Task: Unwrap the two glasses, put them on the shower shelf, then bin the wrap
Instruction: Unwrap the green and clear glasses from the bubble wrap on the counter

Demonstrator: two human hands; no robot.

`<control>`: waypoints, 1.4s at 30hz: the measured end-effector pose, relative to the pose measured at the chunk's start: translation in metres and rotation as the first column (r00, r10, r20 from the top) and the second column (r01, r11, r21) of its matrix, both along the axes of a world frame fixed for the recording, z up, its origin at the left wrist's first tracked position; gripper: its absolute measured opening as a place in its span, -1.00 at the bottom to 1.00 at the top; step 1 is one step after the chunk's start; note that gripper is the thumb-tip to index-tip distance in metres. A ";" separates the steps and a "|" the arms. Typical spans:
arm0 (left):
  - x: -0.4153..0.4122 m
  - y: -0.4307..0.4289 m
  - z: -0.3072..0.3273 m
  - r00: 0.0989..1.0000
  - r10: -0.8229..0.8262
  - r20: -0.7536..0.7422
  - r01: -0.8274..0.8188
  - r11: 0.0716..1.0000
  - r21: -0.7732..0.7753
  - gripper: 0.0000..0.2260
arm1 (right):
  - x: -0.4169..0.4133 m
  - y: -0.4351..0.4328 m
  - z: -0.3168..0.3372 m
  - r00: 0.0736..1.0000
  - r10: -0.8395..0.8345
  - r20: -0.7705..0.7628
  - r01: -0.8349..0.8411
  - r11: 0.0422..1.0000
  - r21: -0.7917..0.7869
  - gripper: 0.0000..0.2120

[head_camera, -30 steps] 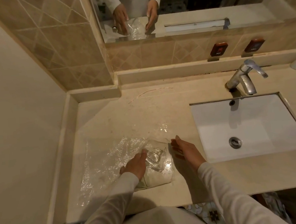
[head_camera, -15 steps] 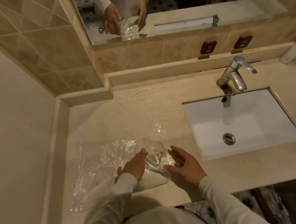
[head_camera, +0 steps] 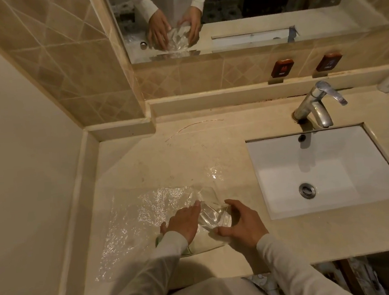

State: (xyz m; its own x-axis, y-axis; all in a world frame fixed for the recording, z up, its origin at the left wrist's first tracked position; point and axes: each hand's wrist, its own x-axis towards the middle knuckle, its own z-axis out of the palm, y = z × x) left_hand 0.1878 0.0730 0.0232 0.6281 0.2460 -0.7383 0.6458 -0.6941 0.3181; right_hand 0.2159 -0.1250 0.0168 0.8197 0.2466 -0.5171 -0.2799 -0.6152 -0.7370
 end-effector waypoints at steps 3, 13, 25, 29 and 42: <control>0.001 -0.003 -0.003 1.000 -0.025 0.014 0.026 1.000 -0.012 -0.53 | 0.010 -0.002 0.005 0.996 -0.090 -0.021 0.091 0.995 0.032 -0.05; 0.028 -0.031 0.044 0.830 0.399 0.391 -0.234 0.884 -0.405 -0.47 | 0.066 -0.011 0.049 0.988 -0.036 0.153 0.032 0.999 0.031 0.02; 0.112 -0.054 0.069 0.773 0.563 0.293 -0.345 0.760 -0.551 -0.55 | 0.134 0.003 0.060 0.956 -0.115 0.271 0.108 0.993 0.041 -0.04; 0.141 -0.055 0.065 0.786 0.566 0.249 -0.380 0.760 -0.527 -0.35 | 0.157 0.004 0.055 0.950 -0.116 0.291 0.111 0.993 0.033 -0.09; 0.216 -0.058 0.041 0.822 0.522 0.228 -0.381 0.801 -0.462 -0.44 | 0.228 0.016 0.030 0.966 -0.160 0.201 0.154 0.987 0.046 -0.10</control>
State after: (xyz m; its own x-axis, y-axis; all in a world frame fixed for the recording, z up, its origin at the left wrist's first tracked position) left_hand 0.4040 0.0154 0.0646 0.7353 0.3091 -0.6032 0.6603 -0.1257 0.7404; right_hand 0.4438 -0.1088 0.0467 0.9364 0.1193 -0.3299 -0.2135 -0.5525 -0.8057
